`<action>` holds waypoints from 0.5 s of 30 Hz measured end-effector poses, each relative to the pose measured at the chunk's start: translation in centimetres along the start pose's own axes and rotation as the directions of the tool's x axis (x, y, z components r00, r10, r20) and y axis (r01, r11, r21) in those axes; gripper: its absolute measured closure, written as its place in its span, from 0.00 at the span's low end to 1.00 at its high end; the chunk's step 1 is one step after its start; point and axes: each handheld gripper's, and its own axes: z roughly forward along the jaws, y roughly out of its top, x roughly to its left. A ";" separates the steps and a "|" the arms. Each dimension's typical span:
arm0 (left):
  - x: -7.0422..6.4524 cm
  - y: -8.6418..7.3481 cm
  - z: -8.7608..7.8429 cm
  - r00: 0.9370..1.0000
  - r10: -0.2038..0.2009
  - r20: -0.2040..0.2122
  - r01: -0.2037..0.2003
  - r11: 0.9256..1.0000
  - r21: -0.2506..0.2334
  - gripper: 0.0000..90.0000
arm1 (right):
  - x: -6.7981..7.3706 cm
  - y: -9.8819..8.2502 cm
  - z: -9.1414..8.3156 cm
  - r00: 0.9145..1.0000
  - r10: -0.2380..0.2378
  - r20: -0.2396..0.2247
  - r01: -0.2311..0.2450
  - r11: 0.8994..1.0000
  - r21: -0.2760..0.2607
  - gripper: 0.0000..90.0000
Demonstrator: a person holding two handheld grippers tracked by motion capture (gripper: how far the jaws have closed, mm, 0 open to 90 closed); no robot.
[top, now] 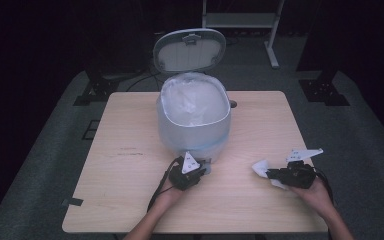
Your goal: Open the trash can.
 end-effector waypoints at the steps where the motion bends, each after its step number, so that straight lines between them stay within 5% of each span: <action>1: 0.0 0.0 0.0 1.000 0.000 0.000 0.000 1.000 0.000 0.84 | 0.0 0.1 -0.1 1.000 -0.002 -0.005 0.002 1.000 -0.005 0.92; 15: 0.0 0.0 0.0 1.000 -0.001 0.001 0.001 1.000 -0.001 0.84 | 0.4 1.5 -1.4 0.998 0.013 -0.059 -0.016 0.999 -0.046 0.92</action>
